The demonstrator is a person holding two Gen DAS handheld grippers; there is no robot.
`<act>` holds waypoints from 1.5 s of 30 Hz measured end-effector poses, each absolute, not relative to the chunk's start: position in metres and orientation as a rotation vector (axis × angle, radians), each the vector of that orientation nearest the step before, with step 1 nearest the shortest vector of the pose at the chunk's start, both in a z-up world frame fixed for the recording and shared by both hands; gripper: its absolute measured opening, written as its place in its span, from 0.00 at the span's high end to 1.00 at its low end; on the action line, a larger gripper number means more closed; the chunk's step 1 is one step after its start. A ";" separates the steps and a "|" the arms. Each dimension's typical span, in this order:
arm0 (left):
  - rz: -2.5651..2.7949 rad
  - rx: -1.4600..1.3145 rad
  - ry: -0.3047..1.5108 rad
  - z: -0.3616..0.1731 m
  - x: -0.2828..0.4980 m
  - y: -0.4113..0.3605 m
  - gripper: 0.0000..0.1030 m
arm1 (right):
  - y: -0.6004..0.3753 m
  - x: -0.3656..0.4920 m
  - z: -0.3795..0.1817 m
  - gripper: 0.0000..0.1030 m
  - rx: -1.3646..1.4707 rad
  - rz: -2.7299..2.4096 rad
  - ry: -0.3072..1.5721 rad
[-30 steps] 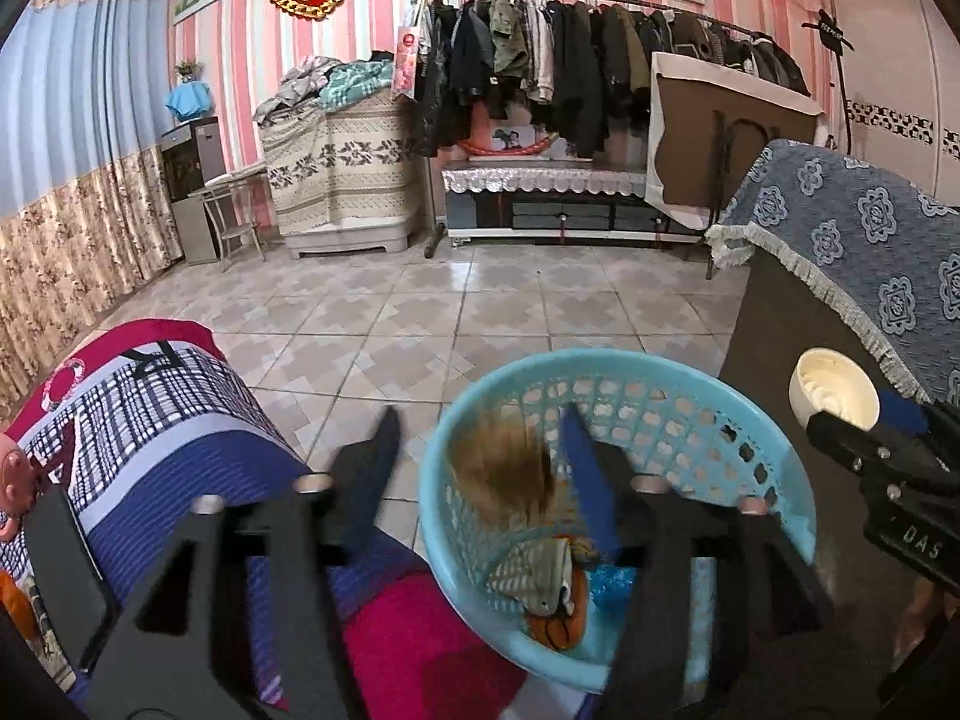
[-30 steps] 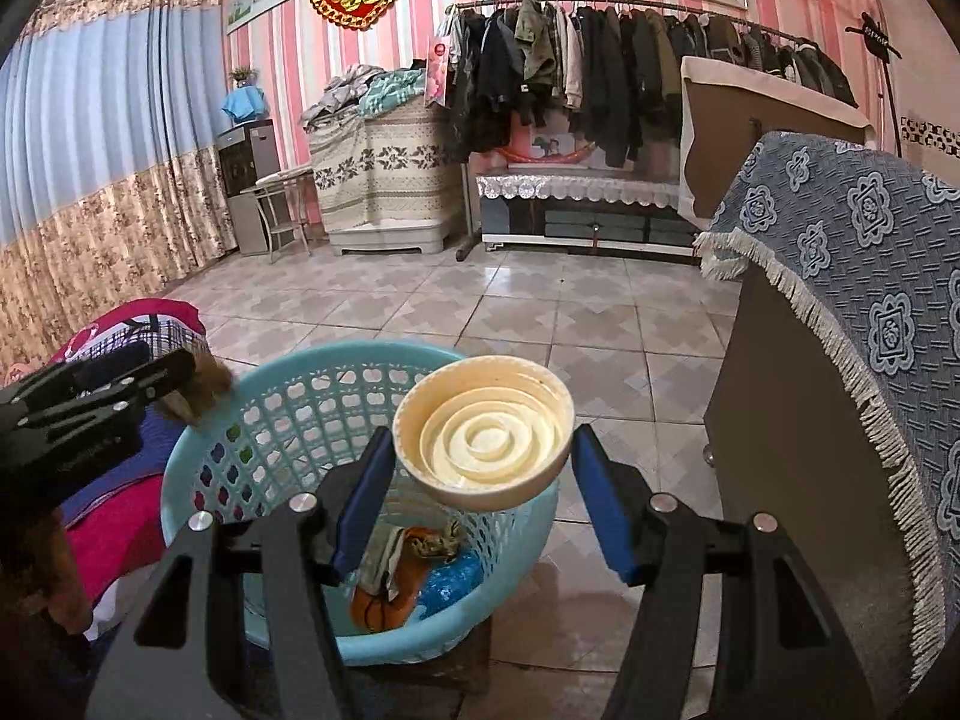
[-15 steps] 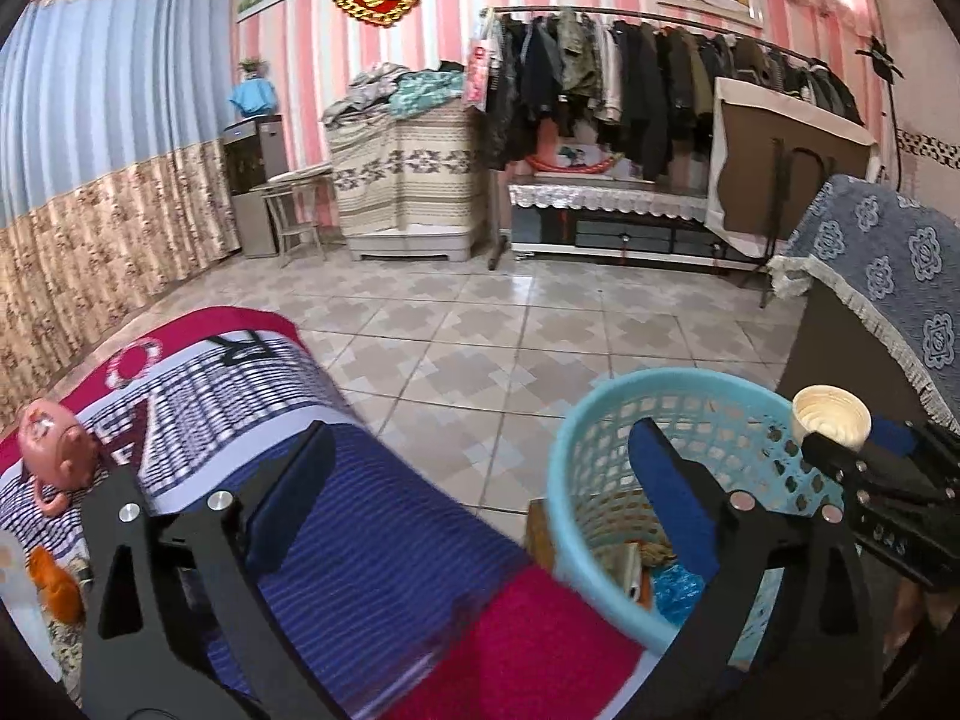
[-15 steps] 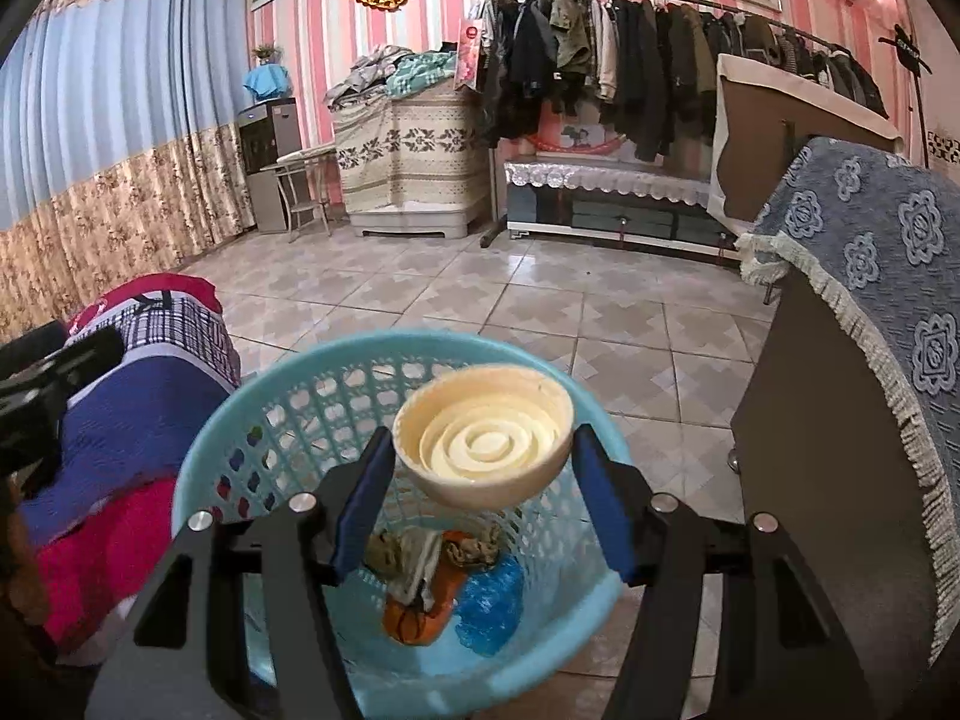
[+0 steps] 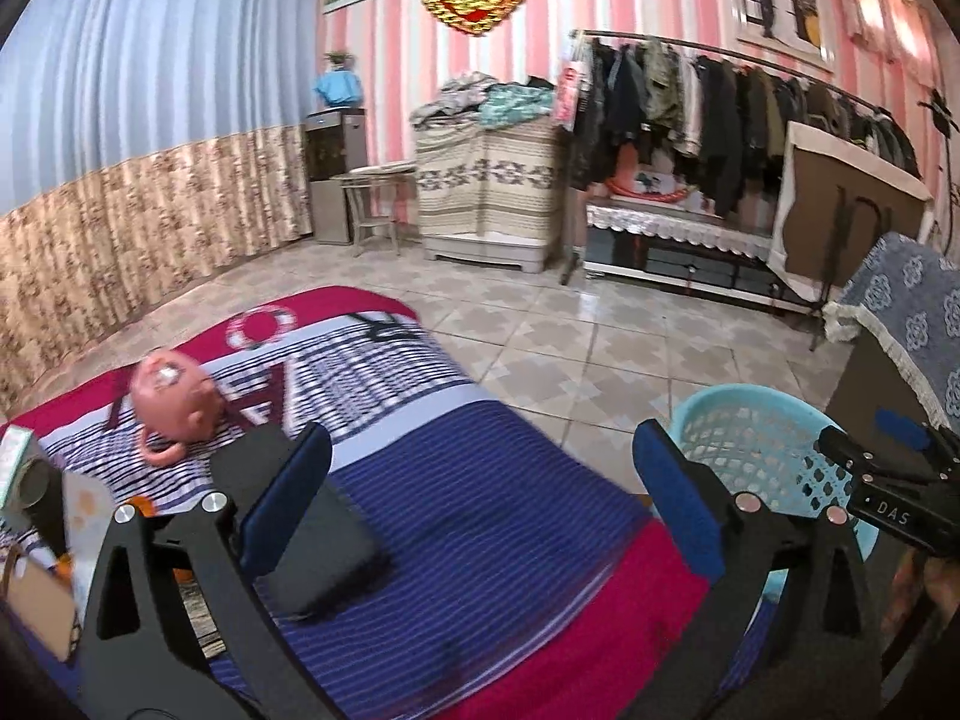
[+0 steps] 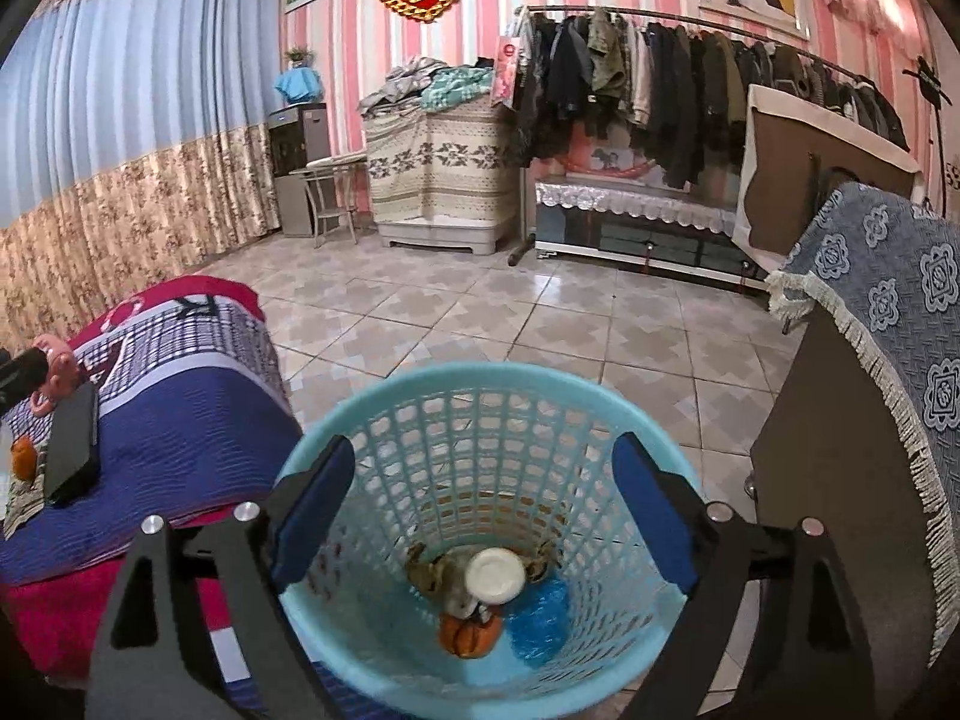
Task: Collect trash
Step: 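Move both open tools back over the bed, then grasp the white paper card with the left tool while the right tool grasps an orange peel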
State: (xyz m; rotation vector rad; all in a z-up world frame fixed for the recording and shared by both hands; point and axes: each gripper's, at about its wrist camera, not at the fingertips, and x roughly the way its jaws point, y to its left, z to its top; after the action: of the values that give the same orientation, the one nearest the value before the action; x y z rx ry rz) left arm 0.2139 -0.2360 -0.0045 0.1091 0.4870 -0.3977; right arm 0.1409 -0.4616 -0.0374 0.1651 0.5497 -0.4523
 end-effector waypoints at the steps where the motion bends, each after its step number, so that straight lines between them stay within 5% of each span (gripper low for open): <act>1: -0.385 0.106 0.486 -0.002 0.213 -0.229 0.06 | -0.456 0.141 -0.035 0.16 0.164 -0.441 0.546; 13: -0.170 0.086 0.468 0.010 0.199 -0.113 0.06 | -0.374 0.159 -0.023 0.14 0.138 -0.291 0.525; 32: 0.032 -0.046 0.695 -0.068 0.233 0.004 0.07 | -0.264 0.205 -0.056 0.14 0.047 -0.073 0.604; 37: 0.015 -0.070 0.772 -0.085 0.244 0.009 0.27 | -0.244 0.213 -0.058 0.14 0.012 -0.039 0.608; 39: 0.001 -0.072 0.790 -0.088 0.247 0.009 0.47 | -0.238 0.215 -0.059 0.14 0.004 -0.029 0.611; 45: -0.031 -0.072 0.776 -0.086 0.243 0.007 0.82 | -0.225 0.219 -0.061 0.14 -0.003 0.004 0.625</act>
State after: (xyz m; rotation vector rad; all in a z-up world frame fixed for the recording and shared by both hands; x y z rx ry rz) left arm 0.2430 0.0067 -0.0862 -0.0719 0.7756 -0.0315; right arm 0.2195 -0.2251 -0.0613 -0.0029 0.6250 0.0038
